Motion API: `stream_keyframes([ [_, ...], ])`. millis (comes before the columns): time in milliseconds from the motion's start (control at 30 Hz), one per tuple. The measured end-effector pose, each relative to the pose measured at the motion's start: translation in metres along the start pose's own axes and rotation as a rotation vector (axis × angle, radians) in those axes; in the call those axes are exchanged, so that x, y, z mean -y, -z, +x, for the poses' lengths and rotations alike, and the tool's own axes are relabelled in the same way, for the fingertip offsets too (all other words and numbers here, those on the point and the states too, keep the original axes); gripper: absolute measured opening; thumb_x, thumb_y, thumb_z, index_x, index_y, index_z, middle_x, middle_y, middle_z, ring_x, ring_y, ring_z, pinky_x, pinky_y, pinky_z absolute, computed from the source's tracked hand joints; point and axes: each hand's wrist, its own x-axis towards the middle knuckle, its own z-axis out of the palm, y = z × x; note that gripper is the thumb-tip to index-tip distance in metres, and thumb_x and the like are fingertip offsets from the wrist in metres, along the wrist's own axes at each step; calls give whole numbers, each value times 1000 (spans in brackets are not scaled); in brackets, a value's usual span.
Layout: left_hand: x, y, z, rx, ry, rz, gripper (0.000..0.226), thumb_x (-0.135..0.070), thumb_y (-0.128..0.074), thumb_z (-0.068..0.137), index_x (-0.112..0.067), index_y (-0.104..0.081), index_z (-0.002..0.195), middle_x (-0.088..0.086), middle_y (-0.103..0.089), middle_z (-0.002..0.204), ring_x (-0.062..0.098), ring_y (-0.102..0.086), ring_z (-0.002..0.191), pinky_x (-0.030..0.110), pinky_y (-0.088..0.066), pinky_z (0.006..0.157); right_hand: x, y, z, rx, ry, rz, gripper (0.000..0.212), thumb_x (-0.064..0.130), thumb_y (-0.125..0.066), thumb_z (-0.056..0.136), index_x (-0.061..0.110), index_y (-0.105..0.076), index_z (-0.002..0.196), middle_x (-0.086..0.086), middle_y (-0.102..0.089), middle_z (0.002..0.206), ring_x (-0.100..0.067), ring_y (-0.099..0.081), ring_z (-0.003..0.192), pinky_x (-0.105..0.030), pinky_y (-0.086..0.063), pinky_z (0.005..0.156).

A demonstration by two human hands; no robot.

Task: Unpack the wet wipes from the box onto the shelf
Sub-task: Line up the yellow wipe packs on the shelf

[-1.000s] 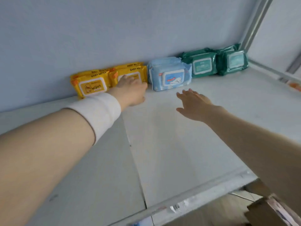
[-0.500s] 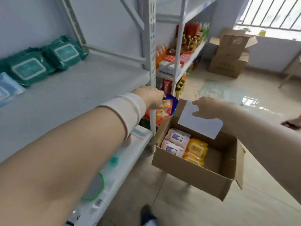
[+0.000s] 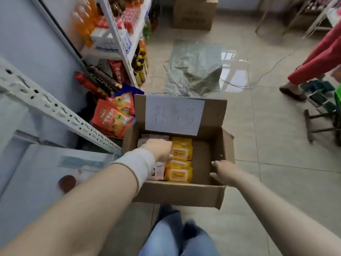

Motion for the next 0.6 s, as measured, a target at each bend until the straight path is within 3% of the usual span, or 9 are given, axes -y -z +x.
stream_keyframes([
  [133, -13, -53, 61, 79, 2, -78, 45, -40, -45, 94, -15, -42, 131, 11, -55, 129, 30, -54, 115, 43, -47, 93, -20, -47, 48, 137, 31, 130, 54, 36, -42, 96, 18, -28, 146, -7, -41, 143, -24, -44, 128, -35, -41, 101],
  [300, -13, -109, 134, 123, 48, -150, 49, -39, -51, 91, -14, -41, 132, 10, -51, 132, 27, -49, 119, 39, -43, 98, -25, -91, 117, 179, 29, 331, 56, 37, -45, 95, 18, -28, 145, -5, -40, 144, -21, -40, 132, -31, -36, 105],
  [500, 6, -163, 260, -9, 61, -155, 74, -26, -56, 90, -15, -13, 148, 15, -23, 151, 31, -27, 138, 41, -33, 111, -21, -165, 222, 284, -25, 561, 70, 38, -56, 89, 16, -22, 147, -6, -37, 147, -21, -38, 134, -27, -31, 107],
  [600, 12, -178, 313, -26, 69, 8, 70, -7, -46, 92, -13, -7, 149, 17, -13, 155, 36, -12, 143, 45, -22, 116, -15, -193, 258, 336, -89, 701, 75, 38, -63, 85, 12, -25, 145, -8, -40, 145, -22, -39, 133, -27, -31, 106],
])
